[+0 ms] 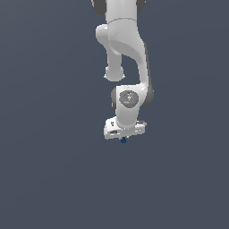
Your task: Pick up the object and move it to a goal position.
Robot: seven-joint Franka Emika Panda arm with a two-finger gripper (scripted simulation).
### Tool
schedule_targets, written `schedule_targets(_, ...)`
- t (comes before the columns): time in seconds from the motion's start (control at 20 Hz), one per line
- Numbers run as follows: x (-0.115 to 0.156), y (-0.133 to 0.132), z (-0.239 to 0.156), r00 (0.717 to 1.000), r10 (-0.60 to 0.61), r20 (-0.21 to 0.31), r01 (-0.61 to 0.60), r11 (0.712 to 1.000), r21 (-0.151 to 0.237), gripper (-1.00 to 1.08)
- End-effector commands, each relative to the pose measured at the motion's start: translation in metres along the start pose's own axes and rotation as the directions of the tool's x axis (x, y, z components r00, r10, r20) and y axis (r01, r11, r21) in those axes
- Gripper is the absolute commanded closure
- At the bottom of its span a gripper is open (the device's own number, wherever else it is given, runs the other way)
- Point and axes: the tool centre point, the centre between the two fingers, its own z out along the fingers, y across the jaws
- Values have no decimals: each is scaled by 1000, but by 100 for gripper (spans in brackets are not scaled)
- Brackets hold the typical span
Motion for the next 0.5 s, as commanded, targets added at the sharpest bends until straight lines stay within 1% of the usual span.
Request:
schedule_targets(0.0,-1,1,-7,1000,0,-1,0,1000,0,108)
schedule_targets(0.25,-8,5,-30,1000,0,-1,0,1000,0,108)
schedule_targets(0.45,-16,11,-58,1000,0,-1,0,1000,0,108)
